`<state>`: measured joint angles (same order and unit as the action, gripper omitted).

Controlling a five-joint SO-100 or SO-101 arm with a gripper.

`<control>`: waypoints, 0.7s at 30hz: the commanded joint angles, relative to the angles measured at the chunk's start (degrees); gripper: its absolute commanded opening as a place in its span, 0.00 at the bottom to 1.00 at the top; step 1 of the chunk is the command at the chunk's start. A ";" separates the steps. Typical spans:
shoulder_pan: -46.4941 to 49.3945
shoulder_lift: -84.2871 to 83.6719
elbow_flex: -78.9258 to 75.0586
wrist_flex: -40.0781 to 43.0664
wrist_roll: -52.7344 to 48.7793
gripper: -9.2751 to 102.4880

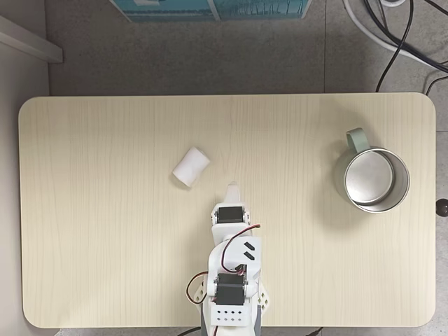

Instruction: Grasp a dressing and put it in the cup.

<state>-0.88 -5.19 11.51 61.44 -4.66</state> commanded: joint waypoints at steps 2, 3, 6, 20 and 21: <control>-0.26 0.26 0.26 -0.70 -0.44 0.08; -0.26 0.26 0.26 -0.70 -0.44 0.08; -0.26 0.26 0.26 -0.70 -0.44 0.08; -0.09 0.26 0.35 -0.44 -1.76 0.08; 0.09 0.26 0.35 -0.62 -2.11 0.08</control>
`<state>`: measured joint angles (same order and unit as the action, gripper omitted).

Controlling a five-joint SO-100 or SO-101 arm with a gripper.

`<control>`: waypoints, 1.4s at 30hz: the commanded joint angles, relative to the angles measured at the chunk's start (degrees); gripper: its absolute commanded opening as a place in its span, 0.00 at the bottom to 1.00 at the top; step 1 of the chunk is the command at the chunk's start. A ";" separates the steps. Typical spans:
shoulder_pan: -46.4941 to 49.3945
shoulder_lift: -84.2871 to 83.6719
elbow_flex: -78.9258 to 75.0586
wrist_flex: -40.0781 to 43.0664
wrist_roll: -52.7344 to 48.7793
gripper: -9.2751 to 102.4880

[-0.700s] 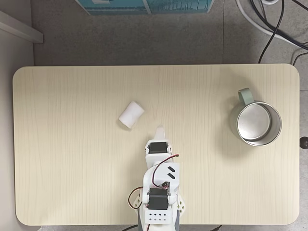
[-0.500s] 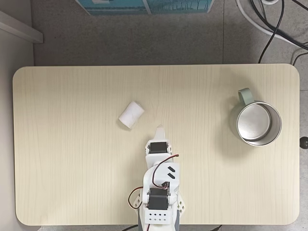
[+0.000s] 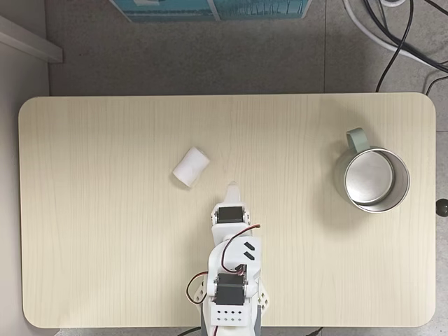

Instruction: Grasp a dressing and put it in the cup.

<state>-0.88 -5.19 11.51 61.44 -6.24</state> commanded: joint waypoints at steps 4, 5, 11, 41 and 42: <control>0.35 0.26 1.49 -0.35 -2.81 0.08; 0.53 0.26 2.55 -0.09 -3.08 0.08; -1.76 0.26 11.95 5.36 -5.89 0.08; -14.41 71.81 52.12 13.18 -18.98 0.26; -14.68 73.65 52.29 12.30 -18.98 0.26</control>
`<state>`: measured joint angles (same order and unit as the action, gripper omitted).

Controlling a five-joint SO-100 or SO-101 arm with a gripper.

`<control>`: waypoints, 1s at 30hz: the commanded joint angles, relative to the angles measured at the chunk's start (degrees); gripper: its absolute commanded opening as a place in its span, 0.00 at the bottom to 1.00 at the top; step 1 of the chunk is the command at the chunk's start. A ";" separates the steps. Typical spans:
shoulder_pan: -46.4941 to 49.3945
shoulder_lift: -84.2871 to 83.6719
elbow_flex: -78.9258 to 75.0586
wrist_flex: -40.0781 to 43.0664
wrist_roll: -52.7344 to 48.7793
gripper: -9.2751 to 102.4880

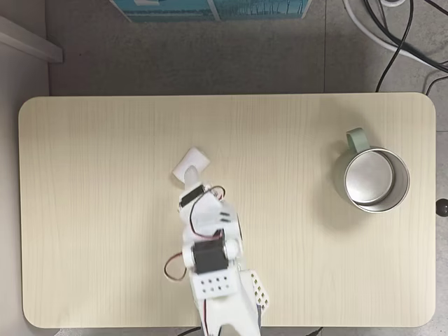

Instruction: Grasp a dressing and put it in the cup.

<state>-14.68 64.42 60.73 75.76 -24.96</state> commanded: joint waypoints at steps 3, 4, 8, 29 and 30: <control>-2.02 8.96 3.16 -5.19 0.00 0.26; -2.64 10.55 3.16 -6.15 0.09 0.26; -5.19 15.64 3.25 -9.67 0.70 0.26; -9.14 40.34 16.61 -3.34 1.58 0.15; -9.14 40.34 16.61 -3.34 1.58 0.12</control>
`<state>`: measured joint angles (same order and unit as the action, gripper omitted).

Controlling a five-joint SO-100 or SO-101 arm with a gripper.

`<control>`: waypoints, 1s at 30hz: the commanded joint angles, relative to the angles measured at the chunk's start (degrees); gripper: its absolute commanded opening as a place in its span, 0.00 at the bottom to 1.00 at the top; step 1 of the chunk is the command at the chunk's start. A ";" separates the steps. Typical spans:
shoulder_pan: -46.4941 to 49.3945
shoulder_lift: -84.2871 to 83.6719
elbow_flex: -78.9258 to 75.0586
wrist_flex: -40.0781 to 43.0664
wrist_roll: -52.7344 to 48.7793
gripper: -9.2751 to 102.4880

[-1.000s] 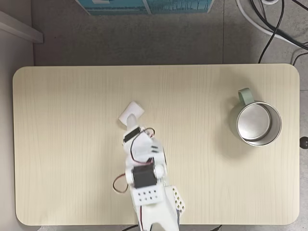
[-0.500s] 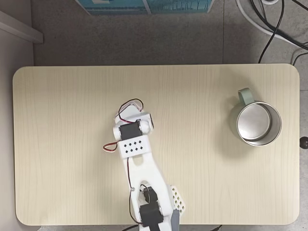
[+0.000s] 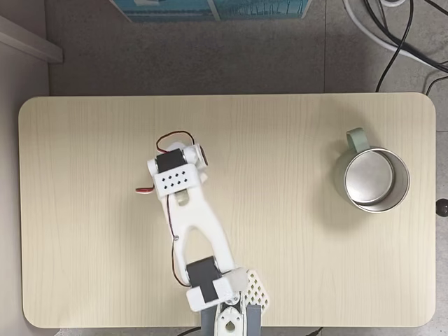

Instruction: Grasp a dressing and put it in the cup.

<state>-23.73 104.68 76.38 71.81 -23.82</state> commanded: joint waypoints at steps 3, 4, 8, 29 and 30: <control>0.53 -0.62 0.88 0.62 0.97 0.08; 0.97 -1.14 0.88 0.62 1.23 0.08; 2.81 -5.89 0.88 1.93 1.76 0.08; 38.67 -35.07 22.32 23.38 2.02 0.08; 41.84 -34.72 23.55 23.38 2.02 0.08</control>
<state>11.25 71.63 95.71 94.75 -21.36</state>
